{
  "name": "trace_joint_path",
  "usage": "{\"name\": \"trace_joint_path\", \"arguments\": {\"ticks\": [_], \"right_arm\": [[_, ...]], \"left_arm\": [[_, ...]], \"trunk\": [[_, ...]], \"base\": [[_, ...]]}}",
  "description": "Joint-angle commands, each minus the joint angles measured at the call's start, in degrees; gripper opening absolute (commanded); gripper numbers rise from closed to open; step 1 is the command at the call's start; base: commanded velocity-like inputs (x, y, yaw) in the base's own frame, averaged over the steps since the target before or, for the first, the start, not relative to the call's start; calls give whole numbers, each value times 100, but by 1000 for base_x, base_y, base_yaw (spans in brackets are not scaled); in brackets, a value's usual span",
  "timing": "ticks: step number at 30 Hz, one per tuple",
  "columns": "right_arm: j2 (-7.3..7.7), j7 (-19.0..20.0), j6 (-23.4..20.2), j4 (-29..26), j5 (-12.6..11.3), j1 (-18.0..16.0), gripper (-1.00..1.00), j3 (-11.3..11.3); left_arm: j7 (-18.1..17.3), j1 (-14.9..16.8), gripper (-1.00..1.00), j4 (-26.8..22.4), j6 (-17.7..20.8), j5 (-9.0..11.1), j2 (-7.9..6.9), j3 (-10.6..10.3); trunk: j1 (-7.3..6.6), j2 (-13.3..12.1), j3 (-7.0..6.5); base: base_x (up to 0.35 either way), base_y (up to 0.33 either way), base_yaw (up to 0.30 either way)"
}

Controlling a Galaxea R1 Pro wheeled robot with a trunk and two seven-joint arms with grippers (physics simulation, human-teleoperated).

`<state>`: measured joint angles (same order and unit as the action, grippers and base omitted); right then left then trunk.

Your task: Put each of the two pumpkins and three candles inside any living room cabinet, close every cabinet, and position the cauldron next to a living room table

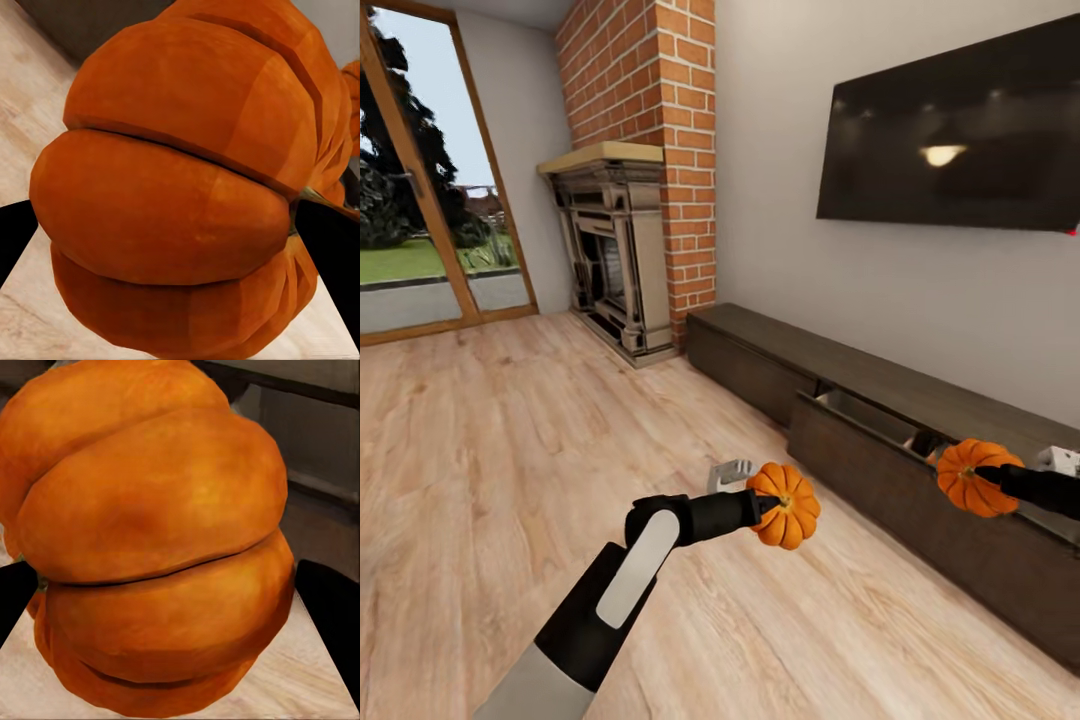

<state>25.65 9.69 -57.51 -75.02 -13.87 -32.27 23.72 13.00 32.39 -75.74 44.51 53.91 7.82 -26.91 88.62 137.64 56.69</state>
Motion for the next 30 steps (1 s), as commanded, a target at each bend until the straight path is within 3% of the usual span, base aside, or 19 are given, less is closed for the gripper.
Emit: {"name": "trace_joint_path", "arguments": {"ticks": [1,8,12,14,16,18,20,25,30], "right_arm": [[0,9,8,41,-107,-19,-100,4],[20,-13,28,154,-107,-37,-100,34],[99,87,-6,381,-188,-52,-100,309],[208,343,-10,593,-299,-57,-100,355],[466,886,-2,994,-365,-59,-100,377],[621,1185,17,1292,-387,-60,-100,389],[670,1271,25,1404,-394,-60,-100,394],[679,1289,33,1800,-390,-60,-100,671],[617,1289,53,1882,-378,-60,-100,717]], "left_arm": [[7,-11,-100,-3,-13,31,-4,2],[11,-48,-100,-27,-21,29,-14,2],[3,-111,-100,-63,-28,24,-23,2],[-5,-146,-100,-159,-29,24,-50,5],[-13,-304,-100,-538,-14,24,-94,28],[-16,-448,-100,-855,4,23,-148,65],[-21,-505,-100,-961,9,23,-190,81],[-23,-530,-100,-1023,1,33,-229,95],[-33,-532,-100,-1257,20,84,-237,98]], "trunk": [[-1,1,-6],[-1,1,-35],[-1,1,-52],[-1,1,-60],[-1,1,-69],[-1,1,-77],[-1,1,-86],[-1,1,-107],[-1,1,-128]], "base": [[288,-200,-288],[288,-200,-288],[288,-200,-288],[287,-200,-288],[288,-200,-288],[288,-200,-288],[288,-195,-288],[307,-88,-288],[328,6,-288]]}}
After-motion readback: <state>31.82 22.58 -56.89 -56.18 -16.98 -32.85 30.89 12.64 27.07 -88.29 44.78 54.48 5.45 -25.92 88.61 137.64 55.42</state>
